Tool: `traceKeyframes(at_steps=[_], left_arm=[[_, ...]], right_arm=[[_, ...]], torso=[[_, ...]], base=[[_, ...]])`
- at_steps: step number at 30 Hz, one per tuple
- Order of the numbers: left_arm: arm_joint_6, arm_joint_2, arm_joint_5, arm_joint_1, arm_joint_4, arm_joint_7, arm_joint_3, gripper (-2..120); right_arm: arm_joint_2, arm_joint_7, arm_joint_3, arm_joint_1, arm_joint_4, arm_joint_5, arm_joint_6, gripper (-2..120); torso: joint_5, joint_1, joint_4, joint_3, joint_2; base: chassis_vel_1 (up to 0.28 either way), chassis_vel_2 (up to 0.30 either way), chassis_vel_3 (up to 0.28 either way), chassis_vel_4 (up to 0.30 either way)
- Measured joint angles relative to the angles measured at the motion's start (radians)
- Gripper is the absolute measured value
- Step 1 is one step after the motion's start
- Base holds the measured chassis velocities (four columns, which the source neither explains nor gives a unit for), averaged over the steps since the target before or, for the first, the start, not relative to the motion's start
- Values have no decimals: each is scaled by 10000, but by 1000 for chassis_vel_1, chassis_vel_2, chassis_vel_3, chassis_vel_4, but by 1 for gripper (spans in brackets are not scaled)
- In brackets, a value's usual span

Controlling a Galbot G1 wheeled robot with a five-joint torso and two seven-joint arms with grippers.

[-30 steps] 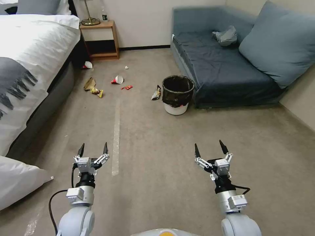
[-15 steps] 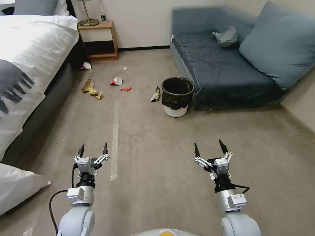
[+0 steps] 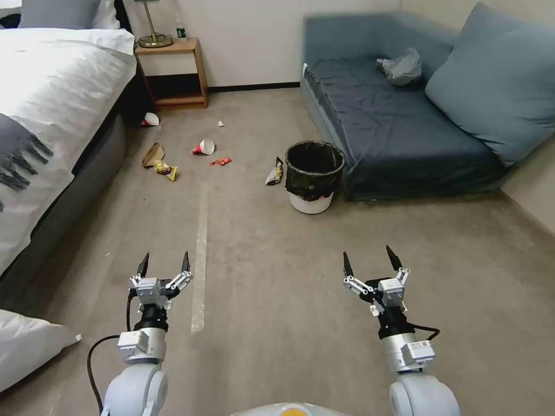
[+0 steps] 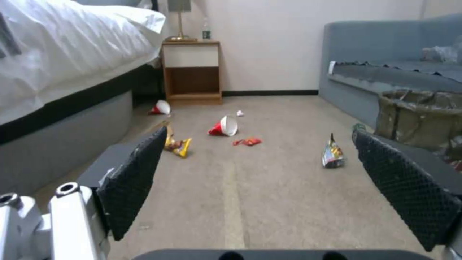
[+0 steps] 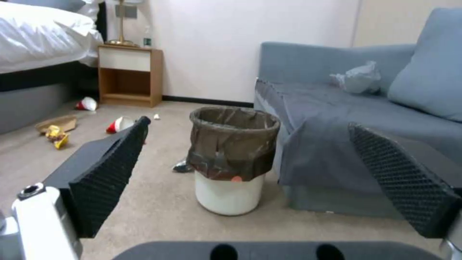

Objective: Pick up the trash can from the floor.

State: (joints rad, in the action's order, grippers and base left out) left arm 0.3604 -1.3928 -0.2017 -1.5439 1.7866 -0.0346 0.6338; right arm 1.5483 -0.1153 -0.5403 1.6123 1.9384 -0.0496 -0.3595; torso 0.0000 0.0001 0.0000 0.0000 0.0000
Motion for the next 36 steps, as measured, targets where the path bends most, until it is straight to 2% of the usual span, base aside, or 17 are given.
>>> traceKeyframes(at_steps=[36], left_arm=[[-17,-62,10,-32,127,27,-68,95]], right_arm=[[-38,-185,-19,-228,-2,225,75,100]], torso=[[0,0,0,0,0]], base=[[-78,77,78,-79]])
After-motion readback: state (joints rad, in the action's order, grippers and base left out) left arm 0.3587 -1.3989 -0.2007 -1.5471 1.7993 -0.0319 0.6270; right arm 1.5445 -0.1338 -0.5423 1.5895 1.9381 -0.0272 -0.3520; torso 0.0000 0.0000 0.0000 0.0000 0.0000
